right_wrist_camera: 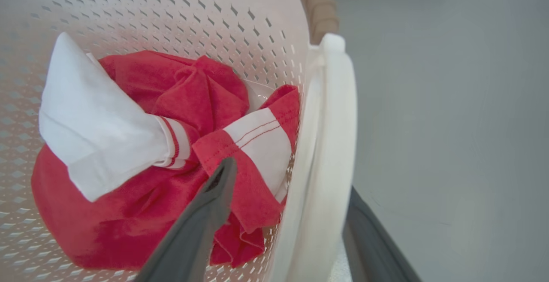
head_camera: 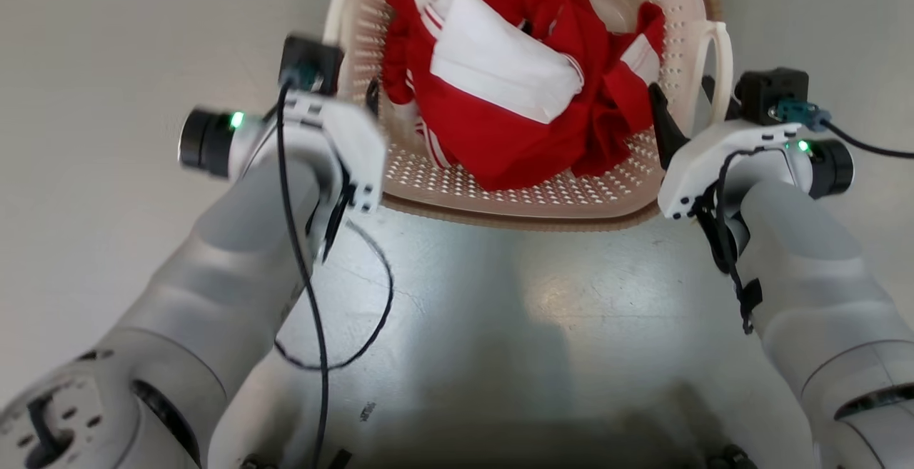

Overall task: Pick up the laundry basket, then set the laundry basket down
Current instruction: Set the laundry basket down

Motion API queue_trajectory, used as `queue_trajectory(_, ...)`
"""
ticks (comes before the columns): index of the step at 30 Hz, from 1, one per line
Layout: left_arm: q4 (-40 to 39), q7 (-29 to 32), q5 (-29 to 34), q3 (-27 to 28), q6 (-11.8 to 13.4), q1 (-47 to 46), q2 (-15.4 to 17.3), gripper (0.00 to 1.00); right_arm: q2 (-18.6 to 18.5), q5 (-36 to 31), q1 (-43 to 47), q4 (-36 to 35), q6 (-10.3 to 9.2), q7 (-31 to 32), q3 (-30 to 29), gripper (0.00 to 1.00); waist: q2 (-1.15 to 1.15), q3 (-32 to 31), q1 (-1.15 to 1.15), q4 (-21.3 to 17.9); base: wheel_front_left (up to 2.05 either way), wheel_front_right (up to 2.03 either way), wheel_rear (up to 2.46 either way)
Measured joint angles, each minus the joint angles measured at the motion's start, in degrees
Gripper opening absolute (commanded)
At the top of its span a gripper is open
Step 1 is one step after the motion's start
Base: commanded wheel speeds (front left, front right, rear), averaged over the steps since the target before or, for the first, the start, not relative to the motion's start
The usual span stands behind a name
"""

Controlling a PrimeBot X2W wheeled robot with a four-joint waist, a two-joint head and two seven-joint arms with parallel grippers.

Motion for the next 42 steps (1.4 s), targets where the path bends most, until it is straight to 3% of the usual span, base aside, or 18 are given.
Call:
queue_trajectory(13,9.2,-2.4,-0.4,0.1,-4.2,0.5,-3.3,1.00,-0.1,0.7,-0.4,-0.1,0.00,0.0,1.2,1.00,0.00,-0.3,0.00,-0.9,0.00,0.00,0.00)
queue_trajectory(42,12.0,-4.0,-1.0,0.1,-5.7,1.0,-4.5,1.00,0.0,2.4,-0.1,0.0,0.00,-0.1,2.1,1.00,0.00,-6.6,0.00,-1.5,0.00,0.00,0.00)
